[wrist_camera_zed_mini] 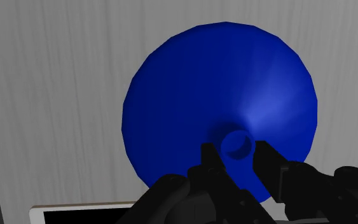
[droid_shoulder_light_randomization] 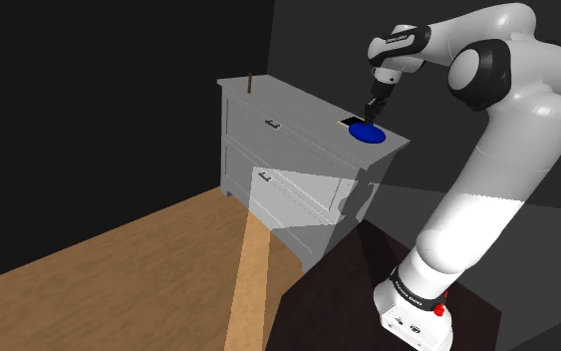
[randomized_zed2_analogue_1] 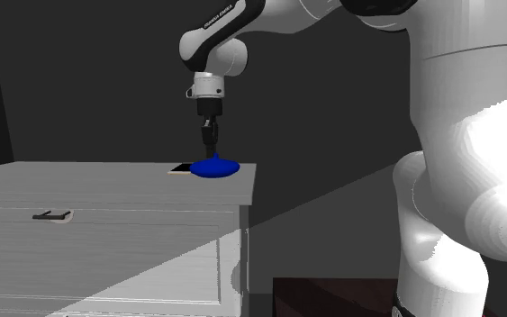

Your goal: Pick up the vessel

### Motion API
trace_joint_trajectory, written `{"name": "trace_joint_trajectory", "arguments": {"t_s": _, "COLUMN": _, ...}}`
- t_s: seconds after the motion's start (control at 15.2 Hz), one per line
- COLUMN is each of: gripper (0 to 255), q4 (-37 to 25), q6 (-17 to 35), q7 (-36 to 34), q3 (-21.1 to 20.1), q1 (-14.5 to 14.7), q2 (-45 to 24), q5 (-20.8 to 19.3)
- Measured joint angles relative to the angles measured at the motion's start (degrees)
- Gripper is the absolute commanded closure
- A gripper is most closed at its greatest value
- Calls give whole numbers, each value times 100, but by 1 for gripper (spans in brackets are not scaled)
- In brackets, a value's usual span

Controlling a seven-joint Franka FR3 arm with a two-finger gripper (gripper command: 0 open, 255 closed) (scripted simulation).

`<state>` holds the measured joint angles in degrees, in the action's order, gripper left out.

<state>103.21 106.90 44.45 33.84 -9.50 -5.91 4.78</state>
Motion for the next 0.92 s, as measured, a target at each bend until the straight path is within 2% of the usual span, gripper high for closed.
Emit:
{"name": "trace_joint_trajectory", "arguments": {"t_s": 0.4, "gripper": 255, "q4": -68, "q6": -95, "q7": -16, "q3": 0, "q1": 5, "q2": 24, "q5": -19}}
{"name": "trace_joint_trajectory", "arguments": {"t_s": 0.92, "gripper": 255, "q4": -639, "q6": -679, "q7": -43, "q3": 11, "q1": -7, "q2": 43, "q5": -40}}
